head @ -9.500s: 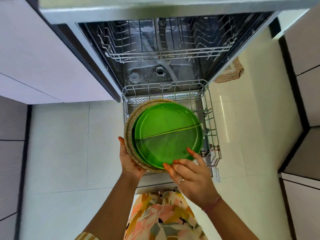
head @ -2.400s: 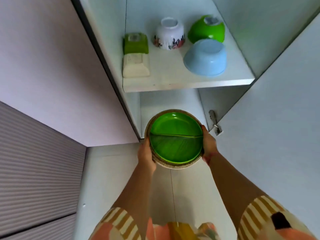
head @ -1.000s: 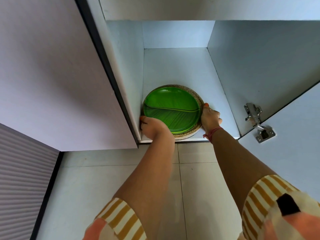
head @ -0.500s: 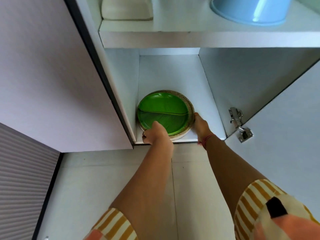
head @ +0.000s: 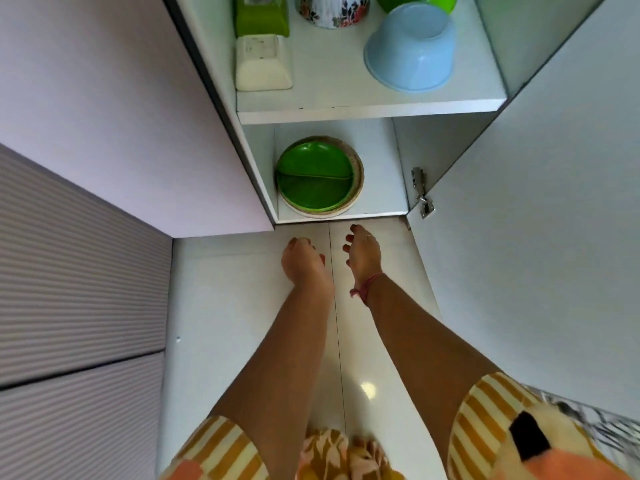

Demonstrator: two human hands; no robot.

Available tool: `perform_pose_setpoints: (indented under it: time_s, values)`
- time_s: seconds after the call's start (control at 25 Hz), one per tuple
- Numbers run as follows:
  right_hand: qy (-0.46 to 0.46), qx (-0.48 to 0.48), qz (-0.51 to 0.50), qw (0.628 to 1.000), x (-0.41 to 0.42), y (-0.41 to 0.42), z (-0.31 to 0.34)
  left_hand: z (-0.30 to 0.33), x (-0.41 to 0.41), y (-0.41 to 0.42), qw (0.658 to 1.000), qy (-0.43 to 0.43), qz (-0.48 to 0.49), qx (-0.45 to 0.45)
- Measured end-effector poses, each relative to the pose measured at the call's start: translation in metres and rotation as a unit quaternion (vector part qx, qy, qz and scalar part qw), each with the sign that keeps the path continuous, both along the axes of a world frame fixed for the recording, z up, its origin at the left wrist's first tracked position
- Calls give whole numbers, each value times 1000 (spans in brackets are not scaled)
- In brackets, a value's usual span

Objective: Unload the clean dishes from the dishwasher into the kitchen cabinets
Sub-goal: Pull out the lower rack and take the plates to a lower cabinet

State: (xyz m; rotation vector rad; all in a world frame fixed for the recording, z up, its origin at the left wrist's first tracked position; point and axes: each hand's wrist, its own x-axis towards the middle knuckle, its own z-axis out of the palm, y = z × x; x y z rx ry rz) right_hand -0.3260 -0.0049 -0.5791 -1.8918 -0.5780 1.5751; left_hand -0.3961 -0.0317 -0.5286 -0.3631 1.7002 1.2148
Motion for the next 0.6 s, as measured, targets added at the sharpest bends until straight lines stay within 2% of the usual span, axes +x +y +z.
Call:
perform_pose_setpoints:
  time_s: [0.32, 0.48, 0.6]
  values:
    - [45, 7, 5, 999, 68, -142, 222, 189, 43, -133, 998, -53, -31, 6]
    - [76, 1, 1, 997, 111, -215, 281, 248, 76, -209, 994, -97, -46, 6]
    - [93, -8, -1, 996, 137, -269, 288, 264, 105, -259, 991, -114, -74, 8]
